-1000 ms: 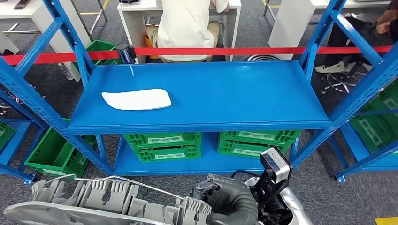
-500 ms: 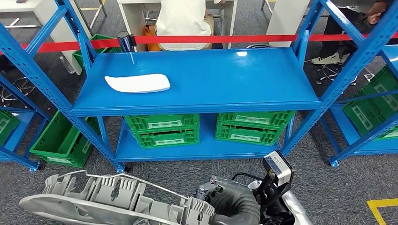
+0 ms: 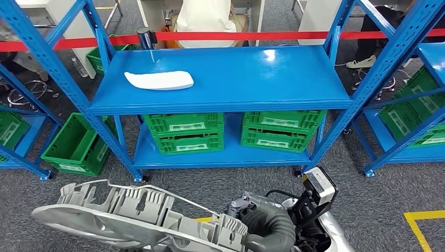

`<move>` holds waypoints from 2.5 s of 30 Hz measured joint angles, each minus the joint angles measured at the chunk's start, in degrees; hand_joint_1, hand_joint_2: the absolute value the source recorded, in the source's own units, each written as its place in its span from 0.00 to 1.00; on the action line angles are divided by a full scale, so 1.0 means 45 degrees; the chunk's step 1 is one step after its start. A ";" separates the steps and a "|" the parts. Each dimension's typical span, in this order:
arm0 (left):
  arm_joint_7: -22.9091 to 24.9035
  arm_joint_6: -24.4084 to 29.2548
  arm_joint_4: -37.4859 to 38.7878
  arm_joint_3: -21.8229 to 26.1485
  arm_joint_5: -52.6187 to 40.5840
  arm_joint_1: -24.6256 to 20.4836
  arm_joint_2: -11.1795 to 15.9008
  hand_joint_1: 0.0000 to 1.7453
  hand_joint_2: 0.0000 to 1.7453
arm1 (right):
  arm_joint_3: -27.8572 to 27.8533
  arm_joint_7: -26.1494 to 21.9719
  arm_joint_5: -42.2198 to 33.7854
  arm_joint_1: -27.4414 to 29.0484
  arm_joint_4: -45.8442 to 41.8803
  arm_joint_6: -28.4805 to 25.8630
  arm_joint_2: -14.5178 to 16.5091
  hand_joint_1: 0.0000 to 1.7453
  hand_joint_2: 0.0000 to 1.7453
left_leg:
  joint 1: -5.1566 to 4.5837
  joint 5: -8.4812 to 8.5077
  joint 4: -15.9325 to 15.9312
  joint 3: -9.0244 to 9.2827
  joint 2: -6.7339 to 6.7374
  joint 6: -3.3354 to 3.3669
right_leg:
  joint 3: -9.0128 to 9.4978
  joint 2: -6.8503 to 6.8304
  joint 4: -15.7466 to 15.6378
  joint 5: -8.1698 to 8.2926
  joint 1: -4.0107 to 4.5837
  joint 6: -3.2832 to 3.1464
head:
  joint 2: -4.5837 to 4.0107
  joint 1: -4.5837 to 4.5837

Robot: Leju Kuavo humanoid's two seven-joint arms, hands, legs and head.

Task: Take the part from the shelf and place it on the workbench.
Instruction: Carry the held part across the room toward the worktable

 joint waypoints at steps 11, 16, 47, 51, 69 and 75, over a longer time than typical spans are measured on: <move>0.0124 0.0091 -0.0310 0.0030 -0.0267 0.0020 0.0019 0.00 1.00 | -0.0176 -0.0350 -0.0029 0.0059 -0.0011 0.0090 -0.0102 1.00 1.00 | -0.0035 0.1662 0.0228 -0.2124 0.0114 0.0105 | 0.1323 0.0029 0.1226 -0.1684 -0.0003 0.0144 | 0.0000 0.0069; 0.0227 0.0222 -0.0422 0.0074 -0.0461 0.0197 0.0079 0.00 1.00 | -0.0239 -0.0660 -0.0039 0.0069 -0.0086 -0.0109 0.0036 1.00 1.00 | 0.0045 0.1867 0.0496 -0.2546 0.0100 -0.0252 | 0.1777 0.0041 -0.0109 -0.1873 0.0054 -0.0347 | 0.0000 0.0051; 0.0651 0.0953 -0.1904 0.1019 -0.1016 0.0975 0.0646 0.00 1.00 | -0.0152 -0.1210 0.0463 -0.0336 -0.0554 -0.1248 0.0564 1.00 1.00 | 0.0120 0.1908 0.0498 -0.2716 0.0092 -0.0328 | 0.1628 0.0049 -0.0074 -0.1786 -0.0087 -0.0258 | 0.0000 0.0019; 0.0847 0.1070 -0.2253 0.1231 -0.1260 0.1113 0.0777 0.00 1.00 | -0.0130 -0.1364 0.0543 -0.0327 -0.0652 -0.1496 0.0618 1.00 1.00 | 0.0197 -0.0563 0.3301 -0.3263 0.0042 -0.0603 | 0.1087 -0.0006 -0.0043 -0.1187 -0.0085 -0.0470 | 0.0000 0.0009; 0.1071 0.1291 -0.2838 0.2086 -0.1639 0.1178 0.0856 0.00 1.00 | 0.0253 -0.1917 0.0834 -0.0317 -0.0642 -0.1876 0.0267 1.00 1.00 | -0.0010 0.1095 -0.0025 -0.1376 0.0104 0.0329 | -0.0820 0.0027 0.3615 -0.2043 -0.0073 0.0202 | 0.0000 0.0094; 0.1300 0.1304 -0.2954 0.2497 -0.2395 0.1371 0.0758 0.00 1.00 | 0.0364 -0.2474 0.1118 -0.0368 -0.0636 -0.1865 0.0191 1.00 1.00 | -0.0057 0.1652 0.0387 -0.2236 0.0113 -0.0016 | 0.1587 0.0055 -0.0127 -0.1755 0.0049 0.0096 | 0.0000 0.0074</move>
